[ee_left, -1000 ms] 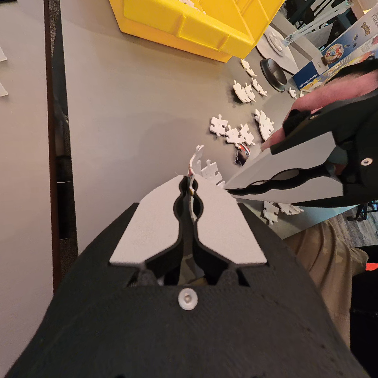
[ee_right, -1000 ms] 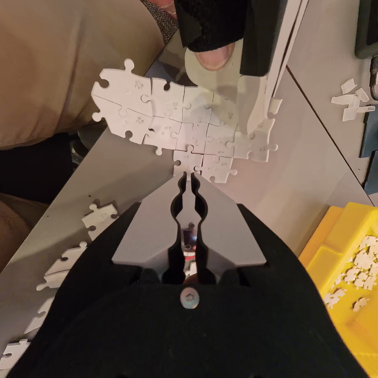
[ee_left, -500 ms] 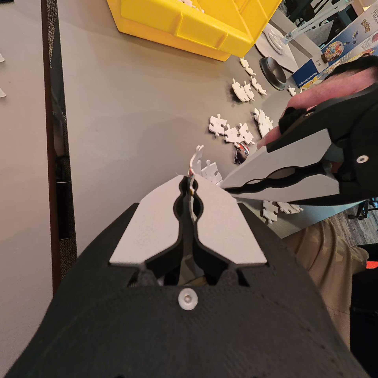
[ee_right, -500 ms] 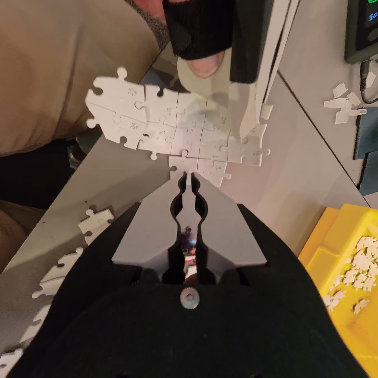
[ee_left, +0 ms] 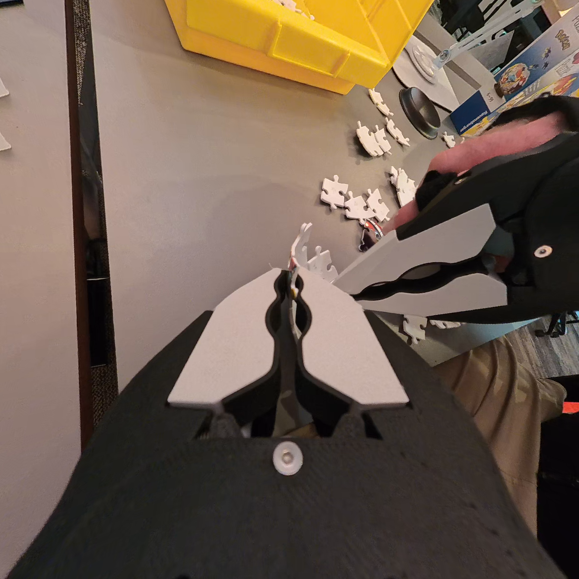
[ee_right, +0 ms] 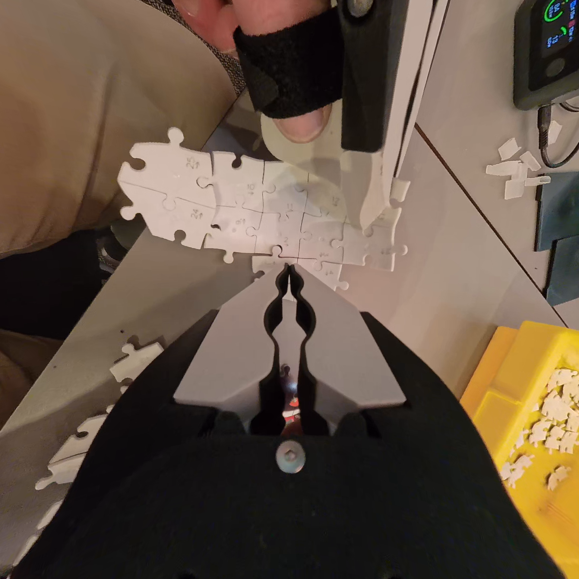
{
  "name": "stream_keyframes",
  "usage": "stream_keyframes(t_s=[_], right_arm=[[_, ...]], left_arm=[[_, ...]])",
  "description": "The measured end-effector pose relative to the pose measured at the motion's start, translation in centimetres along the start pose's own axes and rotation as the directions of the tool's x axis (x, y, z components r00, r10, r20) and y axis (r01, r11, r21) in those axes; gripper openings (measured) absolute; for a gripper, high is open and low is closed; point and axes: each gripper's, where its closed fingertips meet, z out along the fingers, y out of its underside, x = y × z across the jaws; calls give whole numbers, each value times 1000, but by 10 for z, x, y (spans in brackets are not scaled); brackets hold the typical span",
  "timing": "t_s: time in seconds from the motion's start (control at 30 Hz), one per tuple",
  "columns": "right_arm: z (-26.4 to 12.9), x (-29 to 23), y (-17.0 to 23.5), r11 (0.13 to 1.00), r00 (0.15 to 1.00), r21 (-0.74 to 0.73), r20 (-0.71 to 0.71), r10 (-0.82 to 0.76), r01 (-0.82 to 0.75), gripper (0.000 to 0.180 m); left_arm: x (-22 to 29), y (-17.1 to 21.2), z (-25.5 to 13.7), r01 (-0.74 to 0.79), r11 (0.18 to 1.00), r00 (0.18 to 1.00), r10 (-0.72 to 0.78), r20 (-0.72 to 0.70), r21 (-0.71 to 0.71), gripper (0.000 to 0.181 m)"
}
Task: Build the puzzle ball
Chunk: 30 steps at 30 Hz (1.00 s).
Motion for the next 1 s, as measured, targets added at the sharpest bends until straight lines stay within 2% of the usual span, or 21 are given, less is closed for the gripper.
stream_keyframes(t_s=[0.03,0.5,0.8,1.0], right_arm=[[0,-1,-1,1000,1000,-1,-2,-3,3,0],[2,0,-1,999,999,-17,-31,32,-33,0],[3,-1,-1,995,993,-91,-112,-44,34,0],[3,-2,-2,997,993,-79,-113,-21,12,0]], left_arm=[[0,0,0,1,1000,1000,-1,0,0,3],[1,0,-1,24,1000,1000,-24,13,-1,4],[0,1,0,46,999,999,-46,27,-4,4],[-2,2,0,60,998,998,-60,25,1,3]])
